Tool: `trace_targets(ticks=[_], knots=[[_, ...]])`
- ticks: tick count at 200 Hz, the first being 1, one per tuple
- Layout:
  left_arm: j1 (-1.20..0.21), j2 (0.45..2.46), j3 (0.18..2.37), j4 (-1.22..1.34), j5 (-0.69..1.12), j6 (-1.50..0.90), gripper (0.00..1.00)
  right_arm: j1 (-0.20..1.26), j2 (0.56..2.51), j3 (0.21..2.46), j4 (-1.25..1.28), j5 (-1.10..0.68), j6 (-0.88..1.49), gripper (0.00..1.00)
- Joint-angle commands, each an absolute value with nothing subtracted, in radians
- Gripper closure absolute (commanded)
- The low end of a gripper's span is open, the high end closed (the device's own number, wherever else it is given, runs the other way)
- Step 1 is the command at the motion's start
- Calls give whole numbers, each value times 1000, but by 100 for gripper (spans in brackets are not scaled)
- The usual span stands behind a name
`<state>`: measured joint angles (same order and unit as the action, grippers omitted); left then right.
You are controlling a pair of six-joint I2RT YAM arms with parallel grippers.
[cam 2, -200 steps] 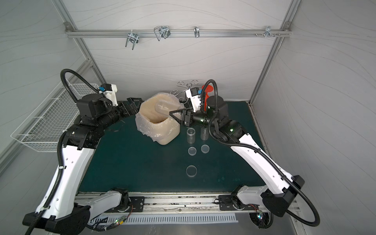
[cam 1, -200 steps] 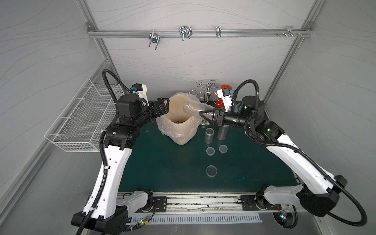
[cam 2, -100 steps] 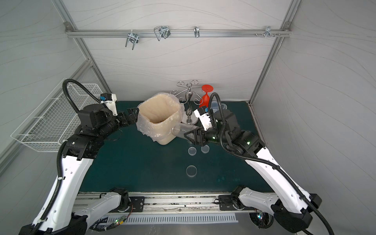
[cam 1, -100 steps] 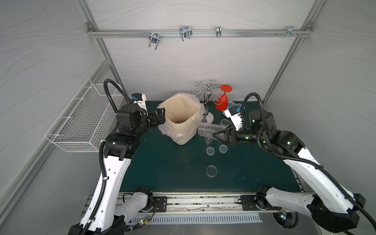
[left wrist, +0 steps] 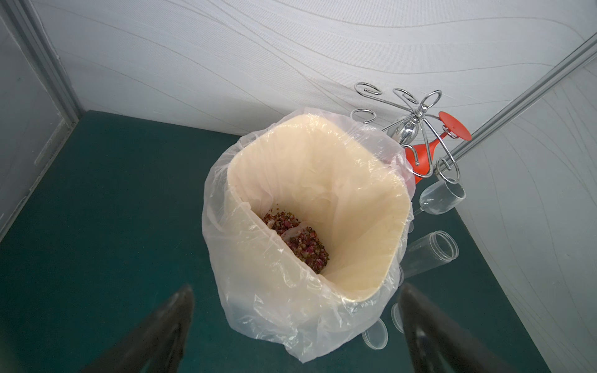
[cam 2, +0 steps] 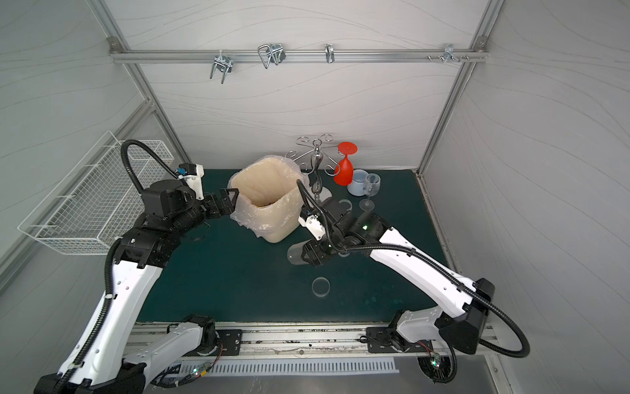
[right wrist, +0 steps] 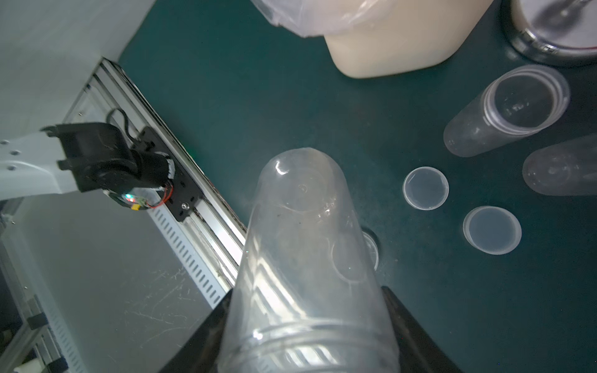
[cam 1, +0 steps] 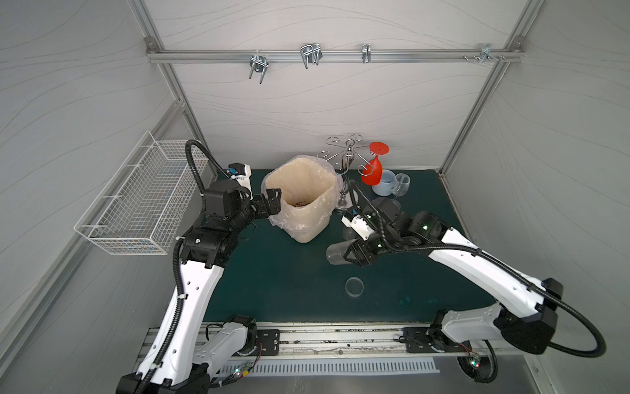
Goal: Empty the moldy dried flower tea in the jars
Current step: Place the jar at the center of the board.
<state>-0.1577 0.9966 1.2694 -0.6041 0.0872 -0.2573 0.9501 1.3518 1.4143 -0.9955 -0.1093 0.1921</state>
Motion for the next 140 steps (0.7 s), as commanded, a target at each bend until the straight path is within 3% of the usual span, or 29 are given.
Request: trace_targets(ticks=[1,140], knots=[[-157,996,1276,-546,101,-256,1,973,1385,1448,-1061,-61,145,78],[-157,1002,1280,-565,75,-222,1,1110,1610,1561,-1169,47,56,76]])
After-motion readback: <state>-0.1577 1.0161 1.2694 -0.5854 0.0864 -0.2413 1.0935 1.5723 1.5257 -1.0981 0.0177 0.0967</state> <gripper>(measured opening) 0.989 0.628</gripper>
